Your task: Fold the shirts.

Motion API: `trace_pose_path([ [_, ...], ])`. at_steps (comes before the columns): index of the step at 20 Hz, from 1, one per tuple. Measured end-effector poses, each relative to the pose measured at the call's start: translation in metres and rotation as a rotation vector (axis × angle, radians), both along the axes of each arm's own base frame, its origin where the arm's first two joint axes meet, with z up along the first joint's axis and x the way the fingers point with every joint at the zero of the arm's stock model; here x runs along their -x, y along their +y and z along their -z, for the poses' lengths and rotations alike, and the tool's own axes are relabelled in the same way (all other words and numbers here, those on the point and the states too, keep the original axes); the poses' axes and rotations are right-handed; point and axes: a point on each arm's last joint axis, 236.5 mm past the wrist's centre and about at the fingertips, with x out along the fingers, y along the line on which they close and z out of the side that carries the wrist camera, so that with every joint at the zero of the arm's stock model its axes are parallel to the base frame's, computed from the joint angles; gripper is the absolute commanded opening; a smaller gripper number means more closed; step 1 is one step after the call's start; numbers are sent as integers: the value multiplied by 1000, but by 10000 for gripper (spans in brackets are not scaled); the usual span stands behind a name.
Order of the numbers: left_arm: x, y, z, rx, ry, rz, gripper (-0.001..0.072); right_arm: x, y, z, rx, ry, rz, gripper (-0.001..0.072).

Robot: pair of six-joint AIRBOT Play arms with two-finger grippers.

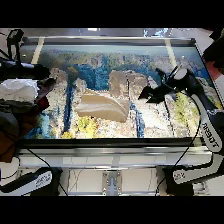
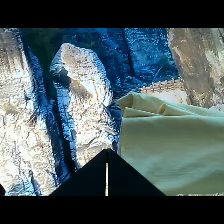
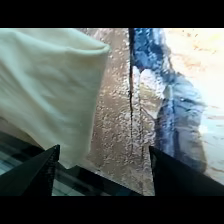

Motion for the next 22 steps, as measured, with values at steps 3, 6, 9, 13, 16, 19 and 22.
trace_pose_path([
  [3, 0, 0, 0, 5, 3, -5, 16, 20, 37, 32, -237, 82, 88, 623],
  [6, 0, -1, 0, 13, 6, -10, 16, 21, 68, 43, -364, 90, 152, 621],
  [9, 1, -4, 0, 31, 12, -10, 16, 16, 98, 47, -399, 56, 173, 486],
  [13, 4, -6, 1, 41, 24, -5, 16, -1, 129, 35, -408, -31, 157, 14],
  [16, 6, -8, 2, 45, 37, 2, 16, -31, 129, 5, -430, -132, 158, 13],
  [19, 8, -9, 3, 45, 43, 5, 16, -71, 81, -34, -397, -256, 204, 13],
  [22, 9, -9, 3, 46, 46, 7, 16, -97, -22, -68, -249, -354, 323, 13],
])
